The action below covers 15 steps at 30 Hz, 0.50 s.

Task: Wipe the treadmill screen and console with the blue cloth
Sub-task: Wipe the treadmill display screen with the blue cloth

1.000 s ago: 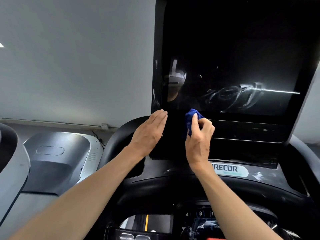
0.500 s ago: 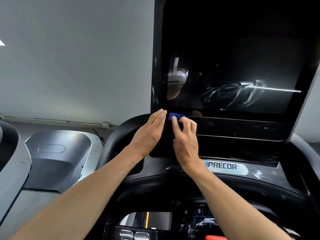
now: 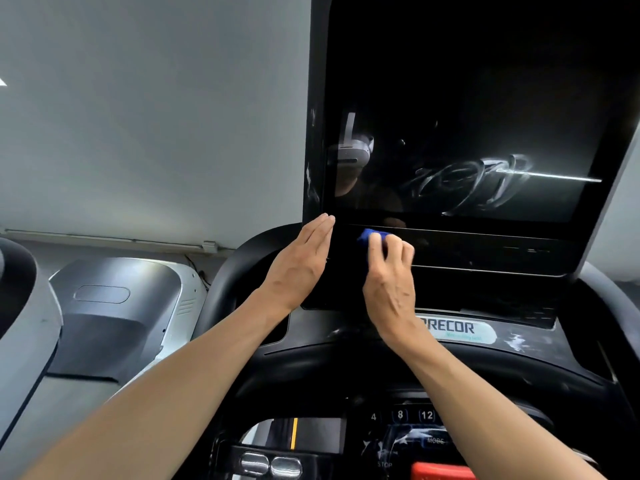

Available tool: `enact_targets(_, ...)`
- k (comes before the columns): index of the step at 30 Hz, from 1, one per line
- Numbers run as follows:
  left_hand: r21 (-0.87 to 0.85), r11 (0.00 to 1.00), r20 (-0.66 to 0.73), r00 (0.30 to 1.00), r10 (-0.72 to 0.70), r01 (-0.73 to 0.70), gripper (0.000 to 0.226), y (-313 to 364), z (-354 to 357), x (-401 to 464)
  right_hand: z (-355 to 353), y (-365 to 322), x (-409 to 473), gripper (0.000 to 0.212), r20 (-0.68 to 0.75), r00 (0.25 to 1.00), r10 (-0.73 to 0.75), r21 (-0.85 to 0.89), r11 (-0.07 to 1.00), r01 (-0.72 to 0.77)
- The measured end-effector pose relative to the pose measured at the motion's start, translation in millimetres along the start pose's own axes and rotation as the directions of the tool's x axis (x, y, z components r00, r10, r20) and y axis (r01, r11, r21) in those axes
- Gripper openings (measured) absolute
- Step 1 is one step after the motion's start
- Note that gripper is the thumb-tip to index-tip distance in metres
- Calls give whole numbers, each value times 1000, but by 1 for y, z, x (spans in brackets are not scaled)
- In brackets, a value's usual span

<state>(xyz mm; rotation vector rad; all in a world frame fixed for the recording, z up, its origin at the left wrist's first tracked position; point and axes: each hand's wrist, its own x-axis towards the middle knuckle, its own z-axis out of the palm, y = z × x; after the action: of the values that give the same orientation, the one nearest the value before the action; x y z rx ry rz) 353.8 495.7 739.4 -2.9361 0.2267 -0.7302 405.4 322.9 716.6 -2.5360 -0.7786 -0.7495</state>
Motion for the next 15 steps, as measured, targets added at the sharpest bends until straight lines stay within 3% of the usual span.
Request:
enact_targets(6,25,1000,27,1000,1,-1,55,-4,2,2,4,-24,34,38,-26,969,-245,-103,965,242)
enact_targets(15,69,998,-3,1000,6,-6,61,-2,1,0,-12,23,19,45,-39,980,-195,-151,971,188)
